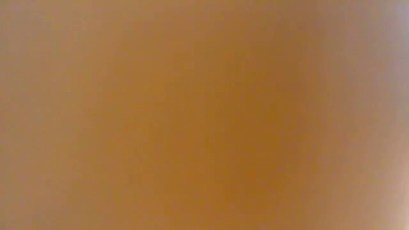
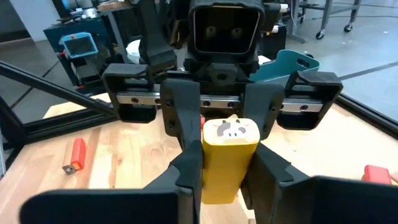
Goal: Sort blocks
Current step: Put the yellow block into the yellow bin
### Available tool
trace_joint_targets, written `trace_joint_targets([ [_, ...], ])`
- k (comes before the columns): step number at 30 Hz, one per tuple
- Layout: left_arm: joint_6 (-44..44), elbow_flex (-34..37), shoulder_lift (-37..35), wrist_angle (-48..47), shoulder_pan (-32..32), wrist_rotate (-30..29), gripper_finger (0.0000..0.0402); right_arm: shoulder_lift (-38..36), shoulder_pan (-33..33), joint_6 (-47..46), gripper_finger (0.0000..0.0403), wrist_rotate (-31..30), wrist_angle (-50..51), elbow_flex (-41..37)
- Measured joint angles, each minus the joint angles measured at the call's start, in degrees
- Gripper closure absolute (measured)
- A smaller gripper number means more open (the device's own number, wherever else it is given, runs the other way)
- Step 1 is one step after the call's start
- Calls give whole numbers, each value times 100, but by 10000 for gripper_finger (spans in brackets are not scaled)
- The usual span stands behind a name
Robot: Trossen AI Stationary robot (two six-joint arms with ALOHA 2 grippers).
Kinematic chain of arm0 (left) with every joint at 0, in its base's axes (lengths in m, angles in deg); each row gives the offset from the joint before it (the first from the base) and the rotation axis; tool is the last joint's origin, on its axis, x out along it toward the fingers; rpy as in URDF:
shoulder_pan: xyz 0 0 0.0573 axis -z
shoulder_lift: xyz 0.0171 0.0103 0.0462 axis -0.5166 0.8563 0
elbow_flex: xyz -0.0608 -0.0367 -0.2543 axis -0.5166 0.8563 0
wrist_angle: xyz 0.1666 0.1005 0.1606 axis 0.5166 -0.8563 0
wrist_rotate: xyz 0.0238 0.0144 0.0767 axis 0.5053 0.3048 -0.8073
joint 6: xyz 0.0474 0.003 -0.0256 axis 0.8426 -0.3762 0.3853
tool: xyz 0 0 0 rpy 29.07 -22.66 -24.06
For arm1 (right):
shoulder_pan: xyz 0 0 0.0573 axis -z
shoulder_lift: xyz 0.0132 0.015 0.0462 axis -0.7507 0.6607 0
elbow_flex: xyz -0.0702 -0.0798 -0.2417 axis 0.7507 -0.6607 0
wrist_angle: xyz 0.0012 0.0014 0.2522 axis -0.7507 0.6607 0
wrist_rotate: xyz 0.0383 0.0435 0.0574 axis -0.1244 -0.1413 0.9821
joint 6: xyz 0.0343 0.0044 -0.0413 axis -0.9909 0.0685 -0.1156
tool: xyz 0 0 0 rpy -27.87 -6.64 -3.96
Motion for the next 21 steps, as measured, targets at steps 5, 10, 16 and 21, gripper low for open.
trace_joint_targets([
  [5,-17,0,0,23,-1,-232,299,0,10,-10,283,-60,6,0],
  [10,-130,0,-54,-96,-4,-345,294,-143,70,62,215,26,286,-4],
  [16,-314,2,-292,-772,341,-517,292,-714,51,278,155,31,1346,-7],
  [21,-944,4,-419,-1144,1185,-1170,292,-1249,-70,430,134,31,2104,-7],
])
